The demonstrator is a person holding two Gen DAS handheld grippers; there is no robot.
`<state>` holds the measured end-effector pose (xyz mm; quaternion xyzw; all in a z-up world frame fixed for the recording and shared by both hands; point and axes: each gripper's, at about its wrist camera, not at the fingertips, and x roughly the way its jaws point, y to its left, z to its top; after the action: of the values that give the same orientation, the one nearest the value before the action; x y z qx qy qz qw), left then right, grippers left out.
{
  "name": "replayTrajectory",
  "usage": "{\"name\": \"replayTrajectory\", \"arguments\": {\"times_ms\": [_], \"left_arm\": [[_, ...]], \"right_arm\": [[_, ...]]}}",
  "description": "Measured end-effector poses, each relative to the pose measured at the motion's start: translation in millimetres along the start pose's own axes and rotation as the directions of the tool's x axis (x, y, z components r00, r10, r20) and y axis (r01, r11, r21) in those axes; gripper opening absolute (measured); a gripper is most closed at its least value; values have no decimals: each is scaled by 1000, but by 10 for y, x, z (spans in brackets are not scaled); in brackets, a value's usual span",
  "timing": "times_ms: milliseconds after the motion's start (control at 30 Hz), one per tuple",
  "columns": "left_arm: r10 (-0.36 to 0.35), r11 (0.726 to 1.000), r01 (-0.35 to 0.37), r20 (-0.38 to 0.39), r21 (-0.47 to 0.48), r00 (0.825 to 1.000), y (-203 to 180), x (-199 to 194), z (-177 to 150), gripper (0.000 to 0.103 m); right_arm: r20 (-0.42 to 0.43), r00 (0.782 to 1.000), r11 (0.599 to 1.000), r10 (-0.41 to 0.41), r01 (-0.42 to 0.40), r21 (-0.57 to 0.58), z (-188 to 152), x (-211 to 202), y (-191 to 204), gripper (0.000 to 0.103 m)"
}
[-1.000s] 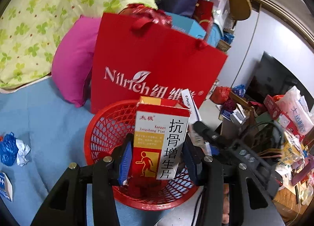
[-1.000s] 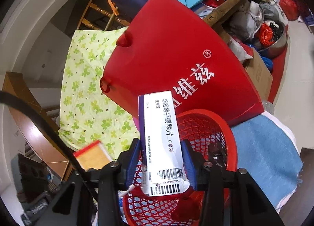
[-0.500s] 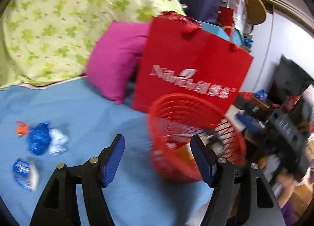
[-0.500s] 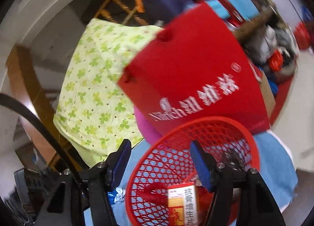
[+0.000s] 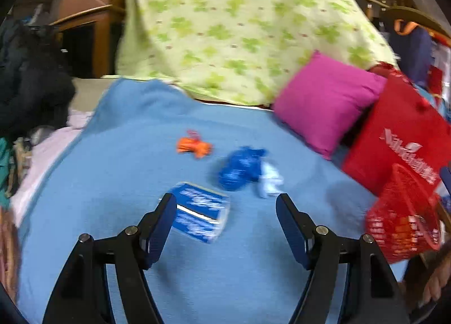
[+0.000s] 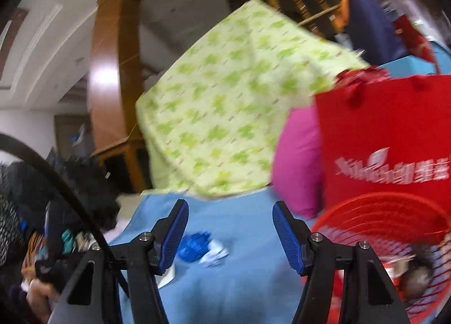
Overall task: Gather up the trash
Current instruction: 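Grasp the white lace-edged mask with the right tool while the left tool moves to the orange bag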
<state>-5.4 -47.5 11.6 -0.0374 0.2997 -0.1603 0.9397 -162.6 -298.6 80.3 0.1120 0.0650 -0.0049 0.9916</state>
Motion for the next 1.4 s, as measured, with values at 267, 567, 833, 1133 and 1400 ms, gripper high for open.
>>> {"name": "replayTrajectory", "arguments": {"times_ms": [267, 567, 833, 1133, 1400], "left_arm": [[53, 998, -55, -70, -28, 996, 238, 233, -147, 74], [-1, 992, -19, -161, -126, 987, 387, 441, -212, 74], [24, 988, -49, -160, -149, 987, 541, 516, -146, 74], [92, 985, -108, -124, -133, 988, 794, 910, 247, 74], [-13, 994, -7, -174, -114, 985, 841, 1741, 803, 74]], "right_arm": [[-262, 962, 996, 73, -58, 66, -373, 717, 266, 66], [-454, 888, 981, 71, 19, 191, -710, 1369, 121, 65], [-541, 836, 970, 88, 53, 238, -913, 1981, 26, 40], [-590, 802, 959, 89, 92, 269, -1056, 2721, 60, 40], [-648, 760, 960, 50, 143, 242, -1195, 3085, 10, 40]]}}
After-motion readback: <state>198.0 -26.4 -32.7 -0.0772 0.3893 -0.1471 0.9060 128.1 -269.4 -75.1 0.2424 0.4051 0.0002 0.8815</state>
